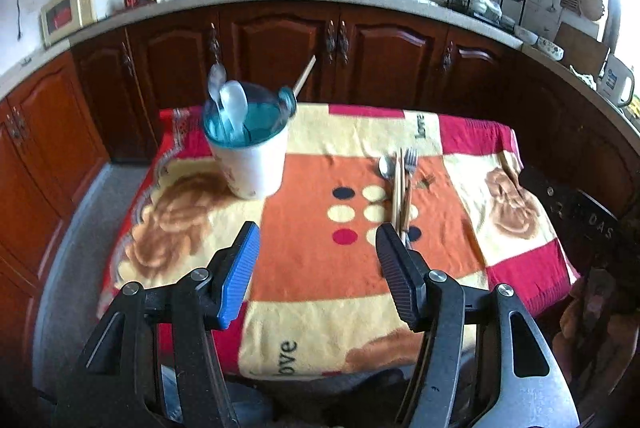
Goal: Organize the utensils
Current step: 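Withdraw both open tools from the cup back toward the remaining utensils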
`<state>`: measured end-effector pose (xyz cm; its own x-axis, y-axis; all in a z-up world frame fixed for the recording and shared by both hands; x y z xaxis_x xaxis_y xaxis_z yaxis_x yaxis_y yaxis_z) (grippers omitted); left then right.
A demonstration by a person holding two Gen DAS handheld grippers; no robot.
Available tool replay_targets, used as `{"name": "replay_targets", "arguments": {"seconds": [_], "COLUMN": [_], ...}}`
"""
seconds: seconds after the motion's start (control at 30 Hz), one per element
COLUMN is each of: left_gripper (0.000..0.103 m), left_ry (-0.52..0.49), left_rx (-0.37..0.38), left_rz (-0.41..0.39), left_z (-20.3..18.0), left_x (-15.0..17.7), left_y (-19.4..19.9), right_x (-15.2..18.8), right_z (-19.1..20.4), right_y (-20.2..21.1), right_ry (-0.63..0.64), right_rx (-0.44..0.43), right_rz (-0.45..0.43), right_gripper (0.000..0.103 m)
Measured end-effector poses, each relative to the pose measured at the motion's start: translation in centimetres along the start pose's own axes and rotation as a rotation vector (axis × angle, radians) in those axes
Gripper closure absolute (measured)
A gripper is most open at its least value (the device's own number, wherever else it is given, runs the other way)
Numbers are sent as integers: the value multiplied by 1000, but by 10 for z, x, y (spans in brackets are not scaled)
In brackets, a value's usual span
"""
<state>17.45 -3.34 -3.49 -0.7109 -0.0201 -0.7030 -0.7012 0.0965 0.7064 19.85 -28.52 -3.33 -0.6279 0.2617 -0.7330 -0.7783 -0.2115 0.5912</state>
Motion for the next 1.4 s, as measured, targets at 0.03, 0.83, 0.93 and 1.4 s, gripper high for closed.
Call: {"name": "replay_targets", "arguments": {"seconds": [0.03,0.83,0.93,1.4], "left_gripper": [43,43,43,43], "left_ry": [8,-41,-38,-43], "left_rx": [-3,27,38,47], "left_rz": [20,64,93,98], "left_z": [0,-25,-29,-40], "left_x": [2,6,12,8], "left_y": [-3,6,-1,-23], "right_x": [0,3,5,1], "right_z": [0,9,7,-9], "right_y": [-3,-16,-14,-29], "right_ry": [-1,-6,-3,-50], "right_rx": [-6,-70,-69,-122], "right_rz": [5,88,89,116], "right_gripper": [20,20,20,20]}}
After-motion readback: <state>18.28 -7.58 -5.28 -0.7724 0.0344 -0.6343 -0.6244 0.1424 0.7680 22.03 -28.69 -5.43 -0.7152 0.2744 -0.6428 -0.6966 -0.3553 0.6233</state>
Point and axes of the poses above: each gripper's, at about its wrist camera, not at the fingertips, and y roughly against the way its jaws point, z to its left, x to its underside, the point moved 6 cm from there along -y, roughly the way its jaws point, and after that the axes turned 1 degree about z, right-handed, at the moved point
